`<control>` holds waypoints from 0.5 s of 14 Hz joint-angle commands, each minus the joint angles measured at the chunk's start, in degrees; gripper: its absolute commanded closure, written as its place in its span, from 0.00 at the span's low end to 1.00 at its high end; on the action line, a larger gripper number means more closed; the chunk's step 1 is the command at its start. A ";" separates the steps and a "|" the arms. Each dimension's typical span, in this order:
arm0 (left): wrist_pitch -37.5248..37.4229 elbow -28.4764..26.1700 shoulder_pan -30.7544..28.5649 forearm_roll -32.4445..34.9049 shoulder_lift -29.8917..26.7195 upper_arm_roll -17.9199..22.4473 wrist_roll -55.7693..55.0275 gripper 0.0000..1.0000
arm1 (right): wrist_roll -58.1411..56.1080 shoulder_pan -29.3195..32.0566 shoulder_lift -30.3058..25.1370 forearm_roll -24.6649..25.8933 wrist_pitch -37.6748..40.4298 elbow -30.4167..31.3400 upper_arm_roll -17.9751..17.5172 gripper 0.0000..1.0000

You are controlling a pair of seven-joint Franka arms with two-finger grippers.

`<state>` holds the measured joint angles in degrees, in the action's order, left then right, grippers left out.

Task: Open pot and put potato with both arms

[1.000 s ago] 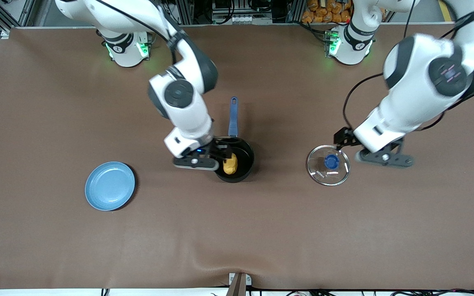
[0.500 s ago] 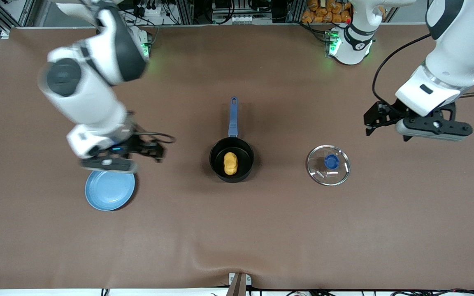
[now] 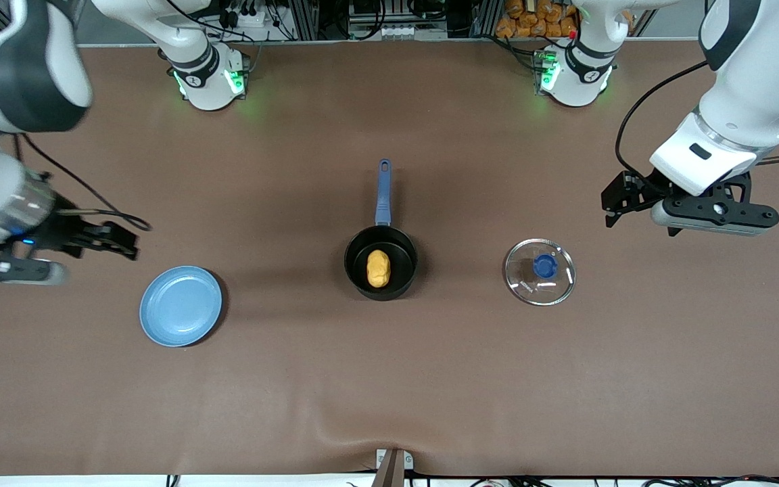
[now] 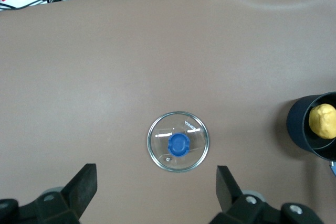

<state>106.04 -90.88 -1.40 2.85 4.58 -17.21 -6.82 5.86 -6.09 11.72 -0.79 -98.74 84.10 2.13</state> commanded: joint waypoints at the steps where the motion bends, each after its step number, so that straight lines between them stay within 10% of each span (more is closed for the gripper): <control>1: -0.48 2.28 -0.71 1.54 0.44 -0.54 -1.18 0.00 | -5.23 3.09 -3.71 1.05 1.26 1.06 -1.25 0.00; 7: -0.84 1.85 -1.24 1.63 0.00 -0.54 -2.85 0.00 | -8.06 5.83 -11.78 3.33 2.32 6.06 -1.34 0.00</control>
<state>105.98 -89.79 -2.12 2.93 4.60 -17.13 -8.21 -1.75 -1.15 5.43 0.45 -96.00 85.01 2.10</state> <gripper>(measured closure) 0.000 0.000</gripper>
